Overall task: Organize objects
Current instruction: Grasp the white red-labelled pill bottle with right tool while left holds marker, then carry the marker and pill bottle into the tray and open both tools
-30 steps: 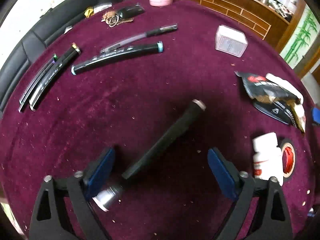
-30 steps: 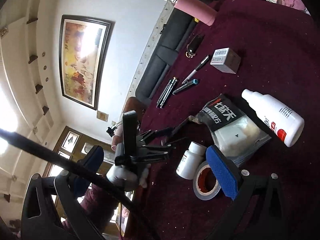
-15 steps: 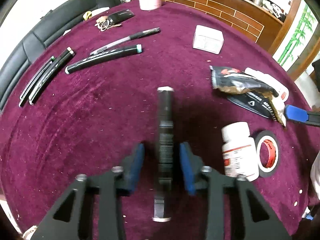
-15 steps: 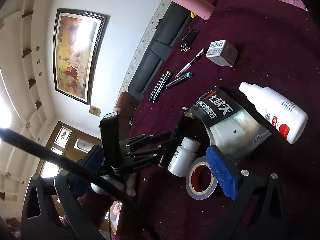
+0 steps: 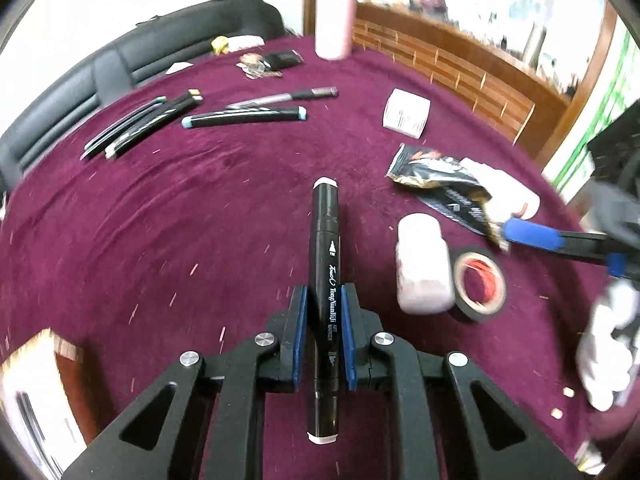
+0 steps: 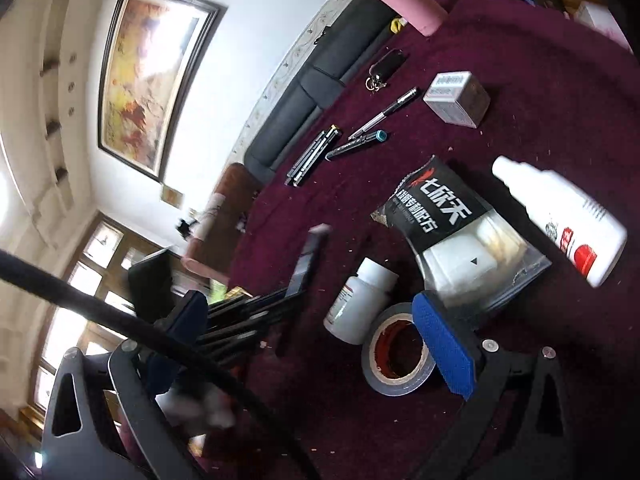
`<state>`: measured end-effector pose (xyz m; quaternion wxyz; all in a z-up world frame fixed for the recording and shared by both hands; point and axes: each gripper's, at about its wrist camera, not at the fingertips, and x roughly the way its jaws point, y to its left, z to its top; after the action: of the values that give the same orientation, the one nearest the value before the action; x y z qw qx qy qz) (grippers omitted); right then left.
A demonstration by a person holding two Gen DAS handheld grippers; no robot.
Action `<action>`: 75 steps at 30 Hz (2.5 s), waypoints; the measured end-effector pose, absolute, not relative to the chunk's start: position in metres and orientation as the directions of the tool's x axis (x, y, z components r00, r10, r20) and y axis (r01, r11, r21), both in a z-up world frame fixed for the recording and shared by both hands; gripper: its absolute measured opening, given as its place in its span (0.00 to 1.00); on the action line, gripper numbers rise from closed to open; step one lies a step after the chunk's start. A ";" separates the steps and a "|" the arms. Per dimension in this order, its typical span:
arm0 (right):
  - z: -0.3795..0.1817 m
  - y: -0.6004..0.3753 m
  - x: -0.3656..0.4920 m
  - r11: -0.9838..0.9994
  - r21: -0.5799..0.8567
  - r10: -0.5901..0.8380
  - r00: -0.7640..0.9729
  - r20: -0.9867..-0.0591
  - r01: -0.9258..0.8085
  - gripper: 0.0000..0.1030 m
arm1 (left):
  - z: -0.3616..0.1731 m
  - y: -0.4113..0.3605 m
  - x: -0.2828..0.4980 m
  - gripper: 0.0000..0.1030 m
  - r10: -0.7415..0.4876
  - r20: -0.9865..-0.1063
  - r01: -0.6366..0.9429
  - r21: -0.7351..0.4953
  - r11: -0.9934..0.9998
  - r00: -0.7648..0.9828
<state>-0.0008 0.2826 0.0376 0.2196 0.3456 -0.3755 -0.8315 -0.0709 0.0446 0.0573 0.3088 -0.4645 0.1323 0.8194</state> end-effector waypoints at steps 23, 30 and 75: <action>0.038 0.165 -0.083 -0.972 0.214 -0.155 -0.416 -0.896 -0.098 0.49 | 0.076 -0.124 0.026 0.12 0.648 -0.614 -0.444 -0.475 -0.759 -0.451; 0.034 0.166 -0.090 -0.944 0.277 -0.185 -0.404 -0.896 -0.181 0.49 | 0.073 -0.140 0.033 0.12 0.670 -0.591 -0.447 -0.500 -0.742 -0.450; 0.047 -0.122 -0.018 -0.650 0.698 -0.739 -0.036 -0.673 0.301 0.33 | 0.033 -0.373 0.037 0.13 0.335 -0.676 0.049 -0.481 -0.875 -0.656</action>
<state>-0.0179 -0.1215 0.0475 0.3742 0.5850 -0.1873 -0.6947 0.0367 -0.3725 0.0333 0.0813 -0.4066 -0.2360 0.8789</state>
